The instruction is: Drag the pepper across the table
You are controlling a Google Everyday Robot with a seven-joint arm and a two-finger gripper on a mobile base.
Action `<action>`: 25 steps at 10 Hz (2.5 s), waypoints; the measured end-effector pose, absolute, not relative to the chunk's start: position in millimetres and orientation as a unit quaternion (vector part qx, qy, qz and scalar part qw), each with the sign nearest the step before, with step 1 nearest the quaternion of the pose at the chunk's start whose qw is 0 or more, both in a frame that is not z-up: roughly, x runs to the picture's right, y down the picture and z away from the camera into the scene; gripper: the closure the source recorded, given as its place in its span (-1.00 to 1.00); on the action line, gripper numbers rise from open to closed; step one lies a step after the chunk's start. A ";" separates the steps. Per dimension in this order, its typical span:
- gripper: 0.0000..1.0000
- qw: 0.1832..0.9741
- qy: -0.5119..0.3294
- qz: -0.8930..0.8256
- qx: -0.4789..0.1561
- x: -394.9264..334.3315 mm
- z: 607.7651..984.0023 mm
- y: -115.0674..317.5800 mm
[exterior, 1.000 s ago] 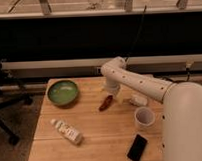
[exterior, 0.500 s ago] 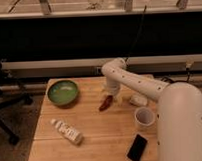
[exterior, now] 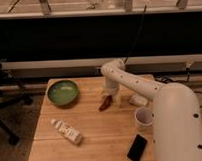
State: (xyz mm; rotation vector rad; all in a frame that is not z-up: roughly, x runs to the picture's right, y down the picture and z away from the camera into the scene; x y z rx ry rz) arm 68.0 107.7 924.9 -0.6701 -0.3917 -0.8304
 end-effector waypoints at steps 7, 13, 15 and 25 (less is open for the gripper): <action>0.73 0.846 -0.174 -0.394 -0.314 77.2 931.5 96.3; 0.73 0.859 -0.136 -0.390 -0.303 96.5 959.2 69.9; 0.73 0.863 -0.124 -0.387 -0.301 106.4 967.0 61.1; 0.55 0.875 -0.077 -0.373 -0.300 144.0 985.4 25.8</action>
